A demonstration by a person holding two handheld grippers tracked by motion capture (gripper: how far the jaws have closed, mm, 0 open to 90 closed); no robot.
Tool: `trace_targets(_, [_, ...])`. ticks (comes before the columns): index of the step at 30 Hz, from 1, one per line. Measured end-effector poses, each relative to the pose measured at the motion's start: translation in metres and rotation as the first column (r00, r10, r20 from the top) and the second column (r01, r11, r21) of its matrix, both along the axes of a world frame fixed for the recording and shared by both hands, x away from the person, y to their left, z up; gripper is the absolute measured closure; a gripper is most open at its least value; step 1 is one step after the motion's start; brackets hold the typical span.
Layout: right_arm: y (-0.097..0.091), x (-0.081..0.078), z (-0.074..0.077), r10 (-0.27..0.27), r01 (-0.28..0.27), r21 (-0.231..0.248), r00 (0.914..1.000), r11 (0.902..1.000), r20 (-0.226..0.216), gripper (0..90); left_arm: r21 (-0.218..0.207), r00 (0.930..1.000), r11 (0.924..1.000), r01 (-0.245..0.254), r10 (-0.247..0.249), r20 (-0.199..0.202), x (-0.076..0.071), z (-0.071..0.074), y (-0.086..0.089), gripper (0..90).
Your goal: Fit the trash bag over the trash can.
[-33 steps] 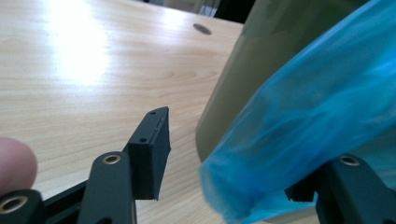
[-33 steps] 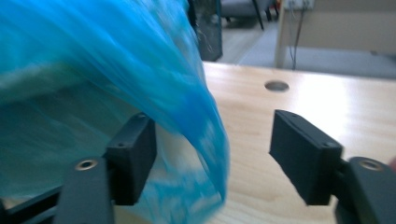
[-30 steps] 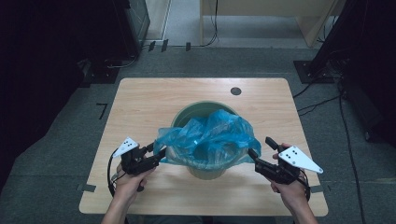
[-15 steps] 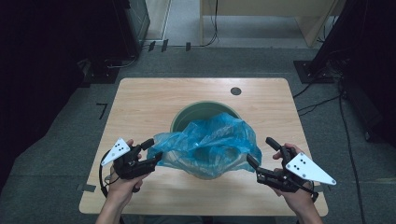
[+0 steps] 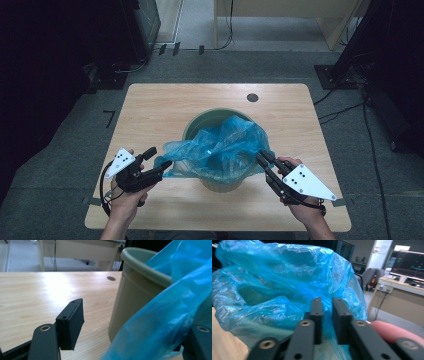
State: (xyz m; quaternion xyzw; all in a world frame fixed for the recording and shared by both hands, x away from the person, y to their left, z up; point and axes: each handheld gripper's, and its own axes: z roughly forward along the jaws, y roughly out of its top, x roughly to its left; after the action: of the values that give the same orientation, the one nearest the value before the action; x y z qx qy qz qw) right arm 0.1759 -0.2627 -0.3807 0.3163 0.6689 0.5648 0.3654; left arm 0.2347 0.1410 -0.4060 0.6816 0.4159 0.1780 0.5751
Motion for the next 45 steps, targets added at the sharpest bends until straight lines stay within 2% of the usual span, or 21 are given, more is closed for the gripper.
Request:
trace_targets(5, [0.003,-0.003,0.005,-0.033,0.033,-0.021,0.9994,0.9992,0.011,90.0,-0.016,0.9993,0.9995,0.029,-0.028,0.025,-0.007,0.012,0.007,27.3])
trace_targets(8, [0.002,-0.005,0.007,-0.040,0.040,-0.018,0.9991,0.9990,0.010,90.0,-0.016,0.9966,0.9973,0.071,-0.070,0.042,-0.011,0.016,0.009,25.8])
trace_targets(10, [0.002,-0.006,0.008,-0.049,0.049,-0.016,0.9988,0.9987,0.011,90.0,-0.012,0.9919,0.9936,0.112,-0.111,0.061,-0.015,0.020,0.010,25.8])
trace_targets(15, [0.002,-0.009,0.013,-0.067,0.067,0.001,0.9975,0.9978,0.021,90.0,-0.024,0.9810,0.9851,0.170,-0.167,0.099,-0.022,0.029,0.012,21.9])
trace_targets(18, [0.004,-0.011,0.017,-0.068,0.068,0.007,0.9972,0.9977,0.030,90.0,-0.037,0.9695,0.9743,0.222,-0.217,0.114,-0.026,0.034,0.015,20.7])
trace_targets(22, [0.008,-0.013,0.023,-0.066,0.065,0.016,0.9970,0.9977,0.040,90.0,-0.024,0.9603,0.9680,0.250,-0.245,0.134,-0.032,0.039,0.013,20.4])
trace_targets(26, [0.013,-0.015,0.025,-0.052,0.052,0.017,0.9976,0.9985,0.045,90.0,-0.014,0.9587,0.9714,0.237,-0.232,0.165,-0.037,0.045,0.004,20.4])
trace_targets(29, [0.017,-0.016,0.026,-0.041,0.040,0.014,0.9980,0.9991,0.048,90.0,-0.001,0.9626,0.9826,0.186,-0.182,0.201,-0.040,0.049,-0.003,20.9])
trace_targets(30, [0.017,-0.016,0.026,-0.039,0.038,0.018,0.9980,0.9991,0.049,90.0,0.000,0.9631,0.9848,0.174,-0.170,0.209,-0.041,0.049,-0.004,22.8])
trace_targets(32, [0.017,-0.016,0.027,-0.035,0.034,0.027,0.9981,0.9991,0.051,90.0,0.017,0.9686,0.9900,0.140,-0.140,0.205,-0.038,0.048,-0.008,30.1])
trace_targets(34, [0.017,-0.015,0.026,-0.038,0.036,0.025,0.9980,0.9990,0.050,90.0,0.028,0.9704,0.9884,0.149,-0.152,0.188,-0.035,0.045,-0.012,37.2])
trace_targets(37, [0.016,-0.013,0.025,-0.045,0.044,0.026,0.9980,0.9987,0.044,89.3,0.047,0.9704,0.9888,0.141,-0.148,0.191,-0.033,0.043,-0.017,49.7])
trace_targets(39, [0.016,-0.013,0.025,-0.035,0.034,0.031,0.9984,0.9990,0.045,80.6,0.029,0.9681,0.9880,0.152,-0.154,0.197,-0.034,0.044,-0.018,56.5])
trace_targets(41, [0.016,-0.014,0.024,0.000,-0.001,0.028,0.9987,0.9996,0.051,66.0,0.008,0.9678,0.9873,0.158,-0.157,0.197,-0.033,0.047,-0.019,64.3])
trace_targets(43, [0.019,-0.014,0.022,0.014,-0.014,0.008,0.9983,0.9999,0.057,52.1,-0.009,0.9716,0.9882,0.153,-0.149,0.184,-0.032,0.049,-0.020,71.0])
trace_targets(45, [0.021,-0.013,0.020,0.022,-0.021,-0.008,0.9979,0.9997,0.062,47.5,-0.027,0.9754,0.9890,0.145,-0.139,0.171,-0.030,0.049,-0.020,76.1])
